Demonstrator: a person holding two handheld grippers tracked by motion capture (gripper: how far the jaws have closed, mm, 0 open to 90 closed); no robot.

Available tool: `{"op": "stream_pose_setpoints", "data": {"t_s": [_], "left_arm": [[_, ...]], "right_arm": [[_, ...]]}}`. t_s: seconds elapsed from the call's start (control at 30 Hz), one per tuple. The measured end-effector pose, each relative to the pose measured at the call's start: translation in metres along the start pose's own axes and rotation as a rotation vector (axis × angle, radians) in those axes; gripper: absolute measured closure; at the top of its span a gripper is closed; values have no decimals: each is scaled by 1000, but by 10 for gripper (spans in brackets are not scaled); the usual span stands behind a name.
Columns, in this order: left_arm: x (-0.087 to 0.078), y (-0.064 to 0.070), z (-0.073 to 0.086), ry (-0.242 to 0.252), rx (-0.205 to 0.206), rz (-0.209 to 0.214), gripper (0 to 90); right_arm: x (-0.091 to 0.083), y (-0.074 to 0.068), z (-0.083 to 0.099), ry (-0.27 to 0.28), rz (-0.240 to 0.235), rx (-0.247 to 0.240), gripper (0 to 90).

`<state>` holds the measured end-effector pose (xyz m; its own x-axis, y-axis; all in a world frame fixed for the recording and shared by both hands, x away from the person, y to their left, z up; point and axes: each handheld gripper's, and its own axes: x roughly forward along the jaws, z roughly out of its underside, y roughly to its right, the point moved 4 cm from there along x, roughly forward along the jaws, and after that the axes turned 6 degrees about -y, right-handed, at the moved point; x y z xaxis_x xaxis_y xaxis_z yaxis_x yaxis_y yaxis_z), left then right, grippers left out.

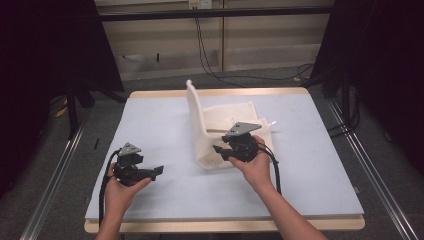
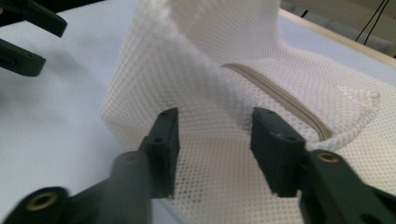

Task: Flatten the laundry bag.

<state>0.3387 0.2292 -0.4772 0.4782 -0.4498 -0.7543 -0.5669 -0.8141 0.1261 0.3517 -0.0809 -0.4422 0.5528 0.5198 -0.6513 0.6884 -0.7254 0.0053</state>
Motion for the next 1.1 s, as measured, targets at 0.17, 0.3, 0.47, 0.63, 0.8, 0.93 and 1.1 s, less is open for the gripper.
{"op": "stream_pose_setpoints", "data": {"t_s": [0.17, 0.3, 0.47, 0.63, 0.8, 0.93, 1.1], "left_arm": [[-4, -1, 1, 10, -5, 0, 100], [-5, 0, 2, 2, 0, 5, 100], [-5, 0, 1, 6, -2, 7, 100], [-8, -1, 3, 7, -10, 0, 99], [-7, -1, 4, -2, -8, -2, 100], [-3, 1, 2, -7, -10, 13, 102], [1, 1, 1, -13, -26, 15, 117]], "right_arm": [[0, 1, -1, -1, 6, 15, 406], [1, 2, 0, -27, 14, 19, 331], [2, 2, 2, -32, 18, 8, 305], [-4, 10, 10, -37, 14, 20, 293], [-8, 19, 21, -60, 37, 37, 285], [-14, 32, 34, -77, 66, 66, 284], [-18, 47, 44, -77, 112, 102, 283]]}}
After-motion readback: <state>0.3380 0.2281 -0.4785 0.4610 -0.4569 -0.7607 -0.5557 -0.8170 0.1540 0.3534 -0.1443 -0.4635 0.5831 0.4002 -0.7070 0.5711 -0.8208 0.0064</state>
